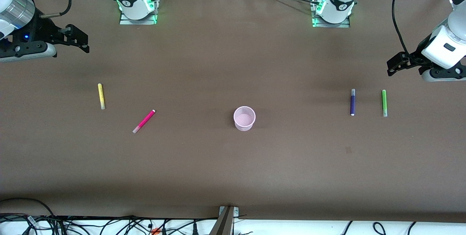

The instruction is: Organize pens into pink holder with both arms

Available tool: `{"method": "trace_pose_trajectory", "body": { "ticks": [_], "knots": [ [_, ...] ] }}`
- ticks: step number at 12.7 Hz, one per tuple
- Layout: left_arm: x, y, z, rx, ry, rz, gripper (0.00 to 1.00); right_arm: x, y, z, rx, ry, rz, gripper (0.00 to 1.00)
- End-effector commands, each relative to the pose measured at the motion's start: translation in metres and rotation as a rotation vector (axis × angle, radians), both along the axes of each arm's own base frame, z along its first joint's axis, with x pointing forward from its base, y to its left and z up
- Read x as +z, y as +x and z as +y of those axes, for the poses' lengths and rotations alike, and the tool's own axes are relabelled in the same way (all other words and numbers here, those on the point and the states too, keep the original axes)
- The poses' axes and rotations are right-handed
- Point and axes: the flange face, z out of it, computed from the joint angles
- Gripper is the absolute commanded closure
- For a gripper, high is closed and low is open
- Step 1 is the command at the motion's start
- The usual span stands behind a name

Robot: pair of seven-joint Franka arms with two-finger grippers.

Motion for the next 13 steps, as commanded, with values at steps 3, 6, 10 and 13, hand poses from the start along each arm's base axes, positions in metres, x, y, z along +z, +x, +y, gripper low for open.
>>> {"method": "trace_pose_trajectory", "body": {
  "ticks": [3, 6, 10, 13],
  "knots": [
    [0.0062, 0.0024, -0.0034, 0.001, 0.009, 0.007, 0.00, 0.0060, 0.0011, 0.0029, 0.005, -0.008, -0.012, 0.00],
    [0.0061, 0.0024, -0.0036, 0.003, 0.008, 0.007, 0.00, 0.0060, 0.0011, 0.0029, 0.005, -0.008, -0.012, 0.00],
    [0.0043, 0.0014, -0.0035, 0.000, 0.008, 0.021, 0.00, 0.0075, 0.0011, 0.0037, 0.008, -0.007, -0.015, 0.00],
    [0.0031, 0.0014, -0.0035, 0.002, 0.008, 0.025, 0.00, 0.0074, 0.0010, 0.0029, 0.005, -0.007, -0.013, 0.00]
  ]
}}
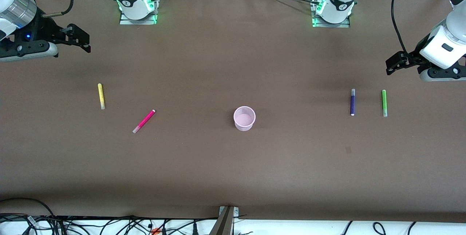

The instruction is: Organize pens into pink holder with both arms

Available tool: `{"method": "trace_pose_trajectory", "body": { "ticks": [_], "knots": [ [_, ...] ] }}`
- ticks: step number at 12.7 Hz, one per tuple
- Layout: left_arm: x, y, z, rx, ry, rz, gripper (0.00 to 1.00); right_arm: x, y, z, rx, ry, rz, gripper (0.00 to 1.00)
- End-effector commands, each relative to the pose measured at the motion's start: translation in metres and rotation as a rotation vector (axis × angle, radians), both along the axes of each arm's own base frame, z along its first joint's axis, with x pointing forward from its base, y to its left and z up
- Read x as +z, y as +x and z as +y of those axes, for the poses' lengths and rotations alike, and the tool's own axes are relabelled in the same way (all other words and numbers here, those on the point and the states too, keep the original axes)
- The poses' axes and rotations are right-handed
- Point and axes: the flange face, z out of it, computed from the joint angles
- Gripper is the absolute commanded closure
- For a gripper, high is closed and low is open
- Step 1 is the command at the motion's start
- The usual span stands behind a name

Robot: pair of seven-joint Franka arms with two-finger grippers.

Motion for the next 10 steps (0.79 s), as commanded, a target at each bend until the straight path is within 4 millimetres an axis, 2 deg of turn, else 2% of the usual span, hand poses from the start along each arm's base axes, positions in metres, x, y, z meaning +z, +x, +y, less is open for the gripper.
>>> {"method": "trace_pose_trajectory", "body": {
  "ticks": [1, 10],
  "knots": [
    [0.0040, 0.0034, -0.0017, 0.003, 0.008, 0.010, 0.00, 0.0057, 0.0009, 0.0011, 0.002, -0.010, -0.008, 0.00],
    [0.0031, 0.0022, -0.0025, 0.004, 0.008, 0.020, 0.00, 0.0052, 0.0016, 0.0012, 0.002, -0.010, -0.009, 0.00]
  ]
}}
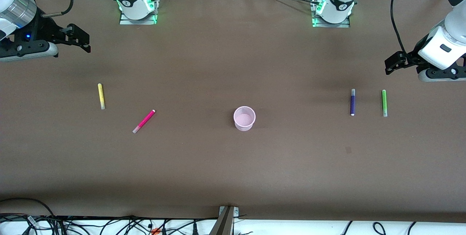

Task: Organize pens into pink holder with both arms
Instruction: 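Reach the left gripper down to the blue marker and grasp it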

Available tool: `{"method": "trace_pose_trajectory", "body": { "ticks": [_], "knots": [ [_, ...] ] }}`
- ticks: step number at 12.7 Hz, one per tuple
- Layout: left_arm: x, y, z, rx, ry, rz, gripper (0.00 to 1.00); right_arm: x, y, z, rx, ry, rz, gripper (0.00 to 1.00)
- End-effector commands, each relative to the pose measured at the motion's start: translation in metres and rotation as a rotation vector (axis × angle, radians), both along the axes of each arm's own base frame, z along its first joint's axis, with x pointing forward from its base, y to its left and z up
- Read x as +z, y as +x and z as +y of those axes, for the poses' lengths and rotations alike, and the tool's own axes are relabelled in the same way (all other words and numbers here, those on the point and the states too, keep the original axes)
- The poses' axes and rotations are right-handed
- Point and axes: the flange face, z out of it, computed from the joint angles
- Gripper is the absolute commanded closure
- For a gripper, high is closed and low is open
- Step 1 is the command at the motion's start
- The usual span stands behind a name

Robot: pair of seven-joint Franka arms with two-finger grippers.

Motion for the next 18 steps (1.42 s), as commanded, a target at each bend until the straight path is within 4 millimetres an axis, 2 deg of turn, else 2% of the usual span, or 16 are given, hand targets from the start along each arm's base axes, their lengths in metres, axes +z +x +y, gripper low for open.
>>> {"method": "trace_pose_trajectory", "body": {
  "ticks": [1, 5, 6, 9, 11, 15, 18],
  "knots": [
    [0.005, 0.001, -0.001, 0.004, 0.008, 0.016, 0.00, 0.005, 0.002, 0.001, 0.002, -0.010, -0.009, 0.00],
    [0.002, 0.001, -0.002, 0.003, 0.007, 0.027, 0.00, -0.002, 0.007, -0.005, -0.010, -0.013, 0.001, 0.00],
    [-0.010, 0.003, -0.002, 0.005, 0.006, 0.054, 0.00, -0.003, 0.007, -0.009, -0.018, -0.011, 0.001, 0.00],
    [-0.070, 0.013, -0.012, -0.010, 0.013, 0.218, 0.00, -0.006, 0.005, -0.013, -0.014, -0.015, 0.024, 0.00],
    [-0.111, 0.023, -0.005, 0.002, 0.015, 0.283, 0.00, -0.009, 0.000, -0.012, -0.013, -0.020, 0.068, 0.00],
    [-0.174, 0.050, 0.001, -0.032, 0.009, 0.254, 0.00, -0.008, -0.001, -0.005, -0.004, -0.018, 0.072, 0.00],
    [-0.227, 0.049, 0.017, -0.100, -0.001, 0.184, 0.00, -0.008, -0.001, -0.006, -0.006, -0.018, 0.072, 0.00]
  ]
}}
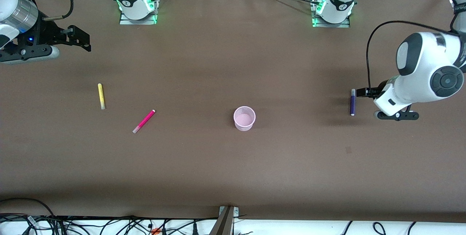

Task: Organize pens into pink holder with both arms
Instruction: 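Reach the left gripper down to the blue marker and grasp it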

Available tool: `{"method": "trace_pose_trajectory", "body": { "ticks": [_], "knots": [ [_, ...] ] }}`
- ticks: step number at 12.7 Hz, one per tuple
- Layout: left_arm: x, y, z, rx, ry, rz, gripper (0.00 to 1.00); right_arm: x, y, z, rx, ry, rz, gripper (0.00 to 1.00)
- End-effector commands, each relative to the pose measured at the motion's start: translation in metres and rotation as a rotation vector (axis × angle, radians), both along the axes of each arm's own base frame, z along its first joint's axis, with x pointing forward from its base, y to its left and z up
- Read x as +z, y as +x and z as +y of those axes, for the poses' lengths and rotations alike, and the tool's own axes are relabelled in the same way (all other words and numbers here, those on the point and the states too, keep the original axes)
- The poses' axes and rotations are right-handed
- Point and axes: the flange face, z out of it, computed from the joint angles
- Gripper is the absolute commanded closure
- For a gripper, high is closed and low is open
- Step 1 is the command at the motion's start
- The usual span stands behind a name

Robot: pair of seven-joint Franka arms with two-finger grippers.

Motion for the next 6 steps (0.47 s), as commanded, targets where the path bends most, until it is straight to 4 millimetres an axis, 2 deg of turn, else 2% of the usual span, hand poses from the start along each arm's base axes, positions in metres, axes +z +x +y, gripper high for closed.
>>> {"method": "trace_pose_trajectory", "body": {
  "ticks": [1, 3, 6],
  "knots": [
    [-0.044, -0.012, 0.021, -0.062, -0.014, -0.070, 0.00, 0.005, -0.001, 0.001, 0.007, -0.009, 0.005, 0.00],
    [-0.079, -0.021, 0.035, -0.095, -0.025, -0.134, 0.00, 0.005, -0.001, 0.001, 0.007, -0.009, 0.005, 0.00],
    [-0.108, -0.024, 0.041, -0.100, -0.030, -0.137, 0.00, 0.005, -0.001, 0.001, 0.005, -0.009, 0.003, 0.00]
  ]
}}
